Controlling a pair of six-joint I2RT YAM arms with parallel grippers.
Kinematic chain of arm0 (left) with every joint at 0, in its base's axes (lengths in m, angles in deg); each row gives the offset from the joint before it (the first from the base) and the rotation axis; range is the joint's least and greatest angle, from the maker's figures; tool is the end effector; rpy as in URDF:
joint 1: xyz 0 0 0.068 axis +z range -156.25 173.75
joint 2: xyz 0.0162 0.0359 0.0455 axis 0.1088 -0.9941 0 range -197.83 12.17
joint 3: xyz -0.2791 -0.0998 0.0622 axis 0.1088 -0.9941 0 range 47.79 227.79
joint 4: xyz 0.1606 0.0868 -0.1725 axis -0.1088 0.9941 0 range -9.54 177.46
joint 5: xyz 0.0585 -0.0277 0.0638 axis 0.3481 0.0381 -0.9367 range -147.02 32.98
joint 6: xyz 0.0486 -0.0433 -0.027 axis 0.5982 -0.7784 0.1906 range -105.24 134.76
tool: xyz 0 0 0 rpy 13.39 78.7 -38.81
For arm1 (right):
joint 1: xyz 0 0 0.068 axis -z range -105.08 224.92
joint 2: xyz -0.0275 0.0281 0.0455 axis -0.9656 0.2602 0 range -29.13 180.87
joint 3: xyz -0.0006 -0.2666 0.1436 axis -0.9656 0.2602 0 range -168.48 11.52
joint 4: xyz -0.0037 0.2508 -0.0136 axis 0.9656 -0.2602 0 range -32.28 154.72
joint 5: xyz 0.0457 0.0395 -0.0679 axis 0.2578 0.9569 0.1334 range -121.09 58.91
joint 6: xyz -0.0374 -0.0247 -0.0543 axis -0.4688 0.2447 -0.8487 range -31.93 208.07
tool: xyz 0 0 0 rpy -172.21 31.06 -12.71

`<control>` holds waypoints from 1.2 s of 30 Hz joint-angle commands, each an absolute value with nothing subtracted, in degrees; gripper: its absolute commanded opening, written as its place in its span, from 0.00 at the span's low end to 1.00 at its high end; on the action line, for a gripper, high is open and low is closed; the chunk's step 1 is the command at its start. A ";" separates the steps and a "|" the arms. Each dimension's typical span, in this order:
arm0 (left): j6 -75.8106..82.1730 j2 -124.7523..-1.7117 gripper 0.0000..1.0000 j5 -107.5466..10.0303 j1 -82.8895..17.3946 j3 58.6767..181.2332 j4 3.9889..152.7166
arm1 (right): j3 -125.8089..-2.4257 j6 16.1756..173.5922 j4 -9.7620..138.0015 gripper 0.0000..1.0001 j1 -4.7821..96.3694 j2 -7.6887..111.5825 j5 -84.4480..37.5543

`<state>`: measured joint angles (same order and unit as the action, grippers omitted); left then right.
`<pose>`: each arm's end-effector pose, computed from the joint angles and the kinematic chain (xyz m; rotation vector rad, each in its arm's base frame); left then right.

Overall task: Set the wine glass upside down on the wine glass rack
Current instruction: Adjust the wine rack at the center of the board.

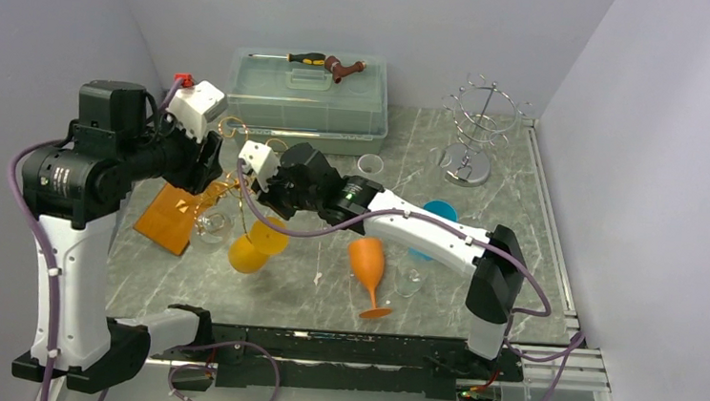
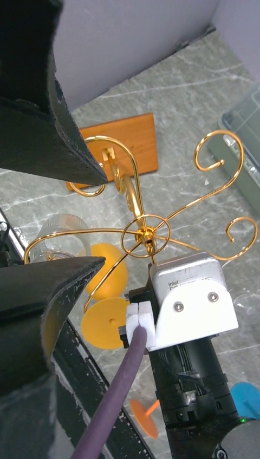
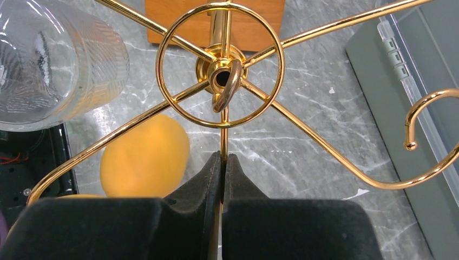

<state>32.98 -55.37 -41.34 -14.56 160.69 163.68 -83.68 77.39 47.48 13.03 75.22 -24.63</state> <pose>0.1276 -0.0344 0.5152 0.6508 2.1130 -0.2093 0.2069 0.4010 0.3629 -1.2985 1.6449 0.6679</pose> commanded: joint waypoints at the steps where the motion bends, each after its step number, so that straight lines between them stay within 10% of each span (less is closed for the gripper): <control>1: 30.89 -53.91 0.58 -42.82 -14.33 163.04 160.19 | -90.33 75.60 50.50 0.00 13.57 69.66 -24.98; 36: 31.83 -50.58 0.59 -48.20 -14.33 153.20 154.41 | -112.96 74.40 37.09 0.00 15.24 79.89 -24.41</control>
